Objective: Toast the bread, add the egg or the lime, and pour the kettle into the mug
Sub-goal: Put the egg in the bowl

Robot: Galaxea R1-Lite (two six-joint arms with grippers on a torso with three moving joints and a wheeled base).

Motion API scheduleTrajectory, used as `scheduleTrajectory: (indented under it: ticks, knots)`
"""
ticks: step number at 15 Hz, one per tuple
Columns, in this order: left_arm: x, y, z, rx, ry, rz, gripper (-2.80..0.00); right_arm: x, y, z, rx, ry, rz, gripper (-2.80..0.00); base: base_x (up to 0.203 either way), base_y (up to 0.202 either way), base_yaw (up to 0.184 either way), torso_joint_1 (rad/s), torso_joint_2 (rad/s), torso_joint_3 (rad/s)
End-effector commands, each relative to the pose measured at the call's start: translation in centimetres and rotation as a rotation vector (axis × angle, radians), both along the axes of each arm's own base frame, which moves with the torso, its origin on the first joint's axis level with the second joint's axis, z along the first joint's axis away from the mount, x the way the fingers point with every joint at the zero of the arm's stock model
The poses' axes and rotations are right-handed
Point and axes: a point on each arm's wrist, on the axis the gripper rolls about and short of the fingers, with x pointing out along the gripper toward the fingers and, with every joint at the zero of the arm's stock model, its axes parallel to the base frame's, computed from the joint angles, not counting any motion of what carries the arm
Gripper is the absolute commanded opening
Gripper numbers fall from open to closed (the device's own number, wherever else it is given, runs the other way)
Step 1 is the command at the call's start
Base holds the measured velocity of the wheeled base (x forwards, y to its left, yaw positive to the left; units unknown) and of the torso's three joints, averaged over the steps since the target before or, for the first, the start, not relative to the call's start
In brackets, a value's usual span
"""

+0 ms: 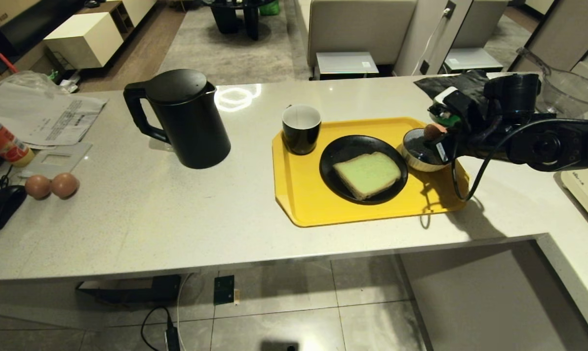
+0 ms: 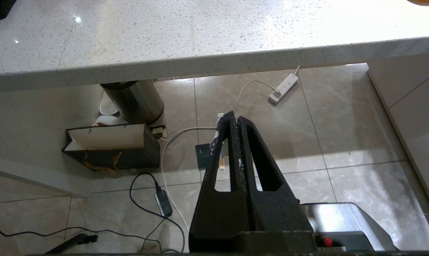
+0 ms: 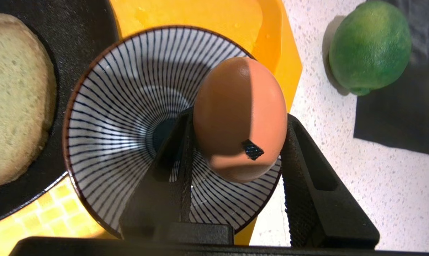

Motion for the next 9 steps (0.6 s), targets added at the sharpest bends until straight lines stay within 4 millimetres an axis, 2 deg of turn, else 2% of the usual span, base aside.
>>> scheduleTrajectory:
  ticks: [1, 9]
  knots:
    - [-0.01, 0.00, -0.01, 0.001, 0.000, 0.000, -2.80, 0.04, 0.06, -0.14, -0.005, 0.003, 0.002, -2.80, 0.000, 0.000, 0.000, 0.000, 0.00, 0.000]
    - [-0.01, -0.01, -0.01, 0.001, 0.000, 0.000, -2.80, 0.40, 0.09, -0.84, -0.048, 0.019, 0.015, -2.80, 0.000, 0.000, 0.000, 0.000, 0.00, 0.000]
